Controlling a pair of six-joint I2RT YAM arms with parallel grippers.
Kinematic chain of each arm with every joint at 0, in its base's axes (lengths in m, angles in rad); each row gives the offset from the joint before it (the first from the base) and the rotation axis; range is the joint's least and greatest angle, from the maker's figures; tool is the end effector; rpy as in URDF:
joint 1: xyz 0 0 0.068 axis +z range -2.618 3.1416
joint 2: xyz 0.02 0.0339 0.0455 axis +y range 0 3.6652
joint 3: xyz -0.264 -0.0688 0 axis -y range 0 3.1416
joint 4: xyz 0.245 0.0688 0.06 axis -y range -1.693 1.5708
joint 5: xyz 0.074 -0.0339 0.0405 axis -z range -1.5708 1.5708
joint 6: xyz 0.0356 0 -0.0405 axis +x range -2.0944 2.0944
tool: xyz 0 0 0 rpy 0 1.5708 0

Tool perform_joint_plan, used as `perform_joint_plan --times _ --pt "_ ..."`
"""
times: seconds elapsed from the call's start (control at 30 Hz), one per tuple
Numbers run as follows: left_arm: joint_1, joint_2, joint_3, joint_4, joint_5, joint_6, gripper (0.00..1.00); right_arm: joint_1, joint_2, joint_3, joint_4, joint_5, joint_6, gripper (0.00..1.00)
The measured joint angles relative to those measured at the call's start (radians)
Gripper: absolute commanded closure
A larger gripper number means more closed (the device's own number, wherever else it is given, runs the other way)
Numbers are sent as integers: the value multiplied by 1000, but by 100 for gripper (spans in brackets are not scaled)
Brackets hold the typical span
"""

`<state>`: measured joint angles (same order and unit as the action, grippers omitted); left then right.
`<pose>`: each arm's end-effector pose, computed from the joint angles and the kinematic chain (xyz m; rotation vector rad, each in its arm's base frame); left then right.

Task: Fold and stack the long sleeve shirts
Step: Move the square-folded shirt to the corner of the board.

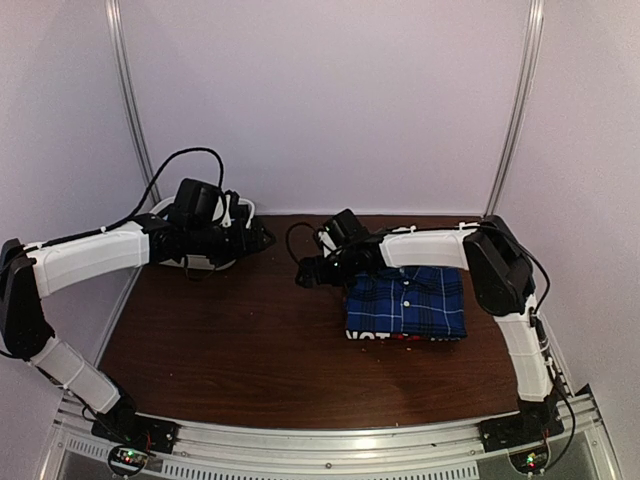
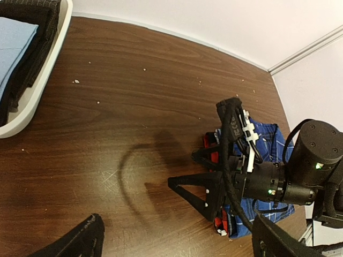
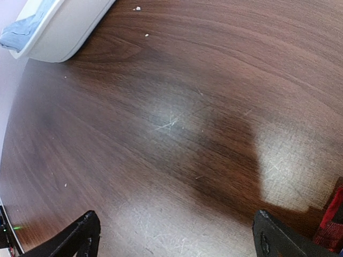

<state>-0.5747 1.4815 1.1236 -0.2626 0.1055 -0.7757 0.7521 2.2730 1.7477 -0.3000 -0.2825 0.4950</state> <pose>0.2800 -0.1858 0.2832 -0.1705 2.3202 -0.8437 0.3627 0.3529 0.1646 -0.4685 2.5161 0.8785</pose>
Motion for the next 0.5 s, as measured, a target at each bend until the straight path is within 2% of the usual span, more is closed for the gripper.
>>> perform_joint_plan --times 0.23,0.5 --pt "0 1 -4 0 7 0 2 -13 6 -21 16 45 24 0" --pt "0 11 -4 0 14 0 2 -48 -82 -220 142 64 60 0"
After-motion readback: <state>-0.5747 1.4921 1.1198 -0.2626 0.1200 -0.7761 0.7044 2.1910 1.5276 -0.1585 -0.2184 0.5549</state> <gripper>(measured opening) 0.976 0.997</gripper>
